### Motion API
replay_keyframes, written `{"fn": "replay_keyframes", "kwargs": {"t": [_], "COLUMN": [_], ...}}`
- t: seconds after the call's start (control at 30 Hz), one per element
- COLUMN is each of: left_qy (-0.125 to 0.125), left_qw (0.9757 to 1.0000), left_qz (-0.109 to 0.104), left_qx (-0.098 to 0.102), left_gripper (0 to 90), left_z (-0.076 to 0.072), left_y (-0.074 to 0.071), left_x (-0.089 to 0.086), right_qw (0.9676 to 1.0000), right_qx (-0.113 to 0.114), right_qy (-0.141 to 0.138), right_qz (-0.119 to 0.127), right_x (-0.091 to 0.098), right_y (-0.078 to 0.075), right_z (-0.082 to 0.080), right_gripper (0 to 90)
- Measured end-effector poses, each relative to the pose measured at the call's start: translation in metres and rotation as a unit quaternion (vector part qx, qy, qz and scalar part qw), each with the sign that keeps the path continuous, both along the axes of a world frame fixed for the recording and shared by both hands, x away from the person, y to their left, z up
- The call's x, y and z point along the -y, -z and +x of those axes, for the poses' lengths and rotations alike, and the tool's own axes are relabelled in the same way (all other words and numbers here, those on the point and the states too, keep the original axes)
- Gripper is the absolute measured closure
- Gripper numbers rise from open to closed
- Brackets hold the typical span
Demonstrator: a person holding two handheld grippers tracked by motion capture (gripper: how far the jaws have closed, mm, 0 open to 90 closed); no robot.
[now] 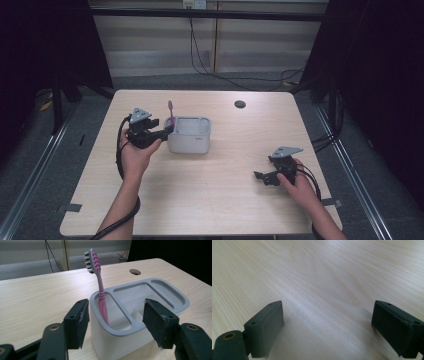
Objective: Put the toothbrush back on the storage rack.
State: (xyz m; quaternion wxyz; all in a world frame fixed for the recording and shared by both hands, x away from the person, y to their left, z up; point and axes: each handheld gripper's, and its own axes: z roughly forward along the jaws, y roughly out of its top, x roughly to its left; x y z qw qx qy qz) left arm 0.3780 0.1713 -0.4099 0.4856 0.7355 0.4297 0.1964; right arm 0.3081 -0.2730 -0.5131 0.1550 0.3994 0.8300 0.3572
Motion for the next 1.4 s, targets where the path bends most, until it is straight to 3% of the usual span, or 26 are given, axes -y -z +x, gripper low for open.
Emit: {"fn": "replay_keyframes", "kwargs": {"t": [0.43, 1.4], "left_qy": [0.015, 0.020], "left_qw": [0.9998, 0.9993], "left_qz": [-0.006, -0.032], "left_qx": [0.010, -0.002], "left_gripper": [28.9, 23.5], "left_z": [-0.006, -0.023], "left_y": [0.001, 0.019], "left_x": [-0.007, -0.031], "right_qw": [1.0000, 1.0000], "right_qx": [0.000, 0.000], "right_qy": [0.000, 0.000], "right_qz": [0.000, 0.000], "right_x": [0.000, 0.000], "right_y": [0.000, 0.000], "right_z": [0.000, 0.000], "right_gripper": [10.0, 10.0]}}
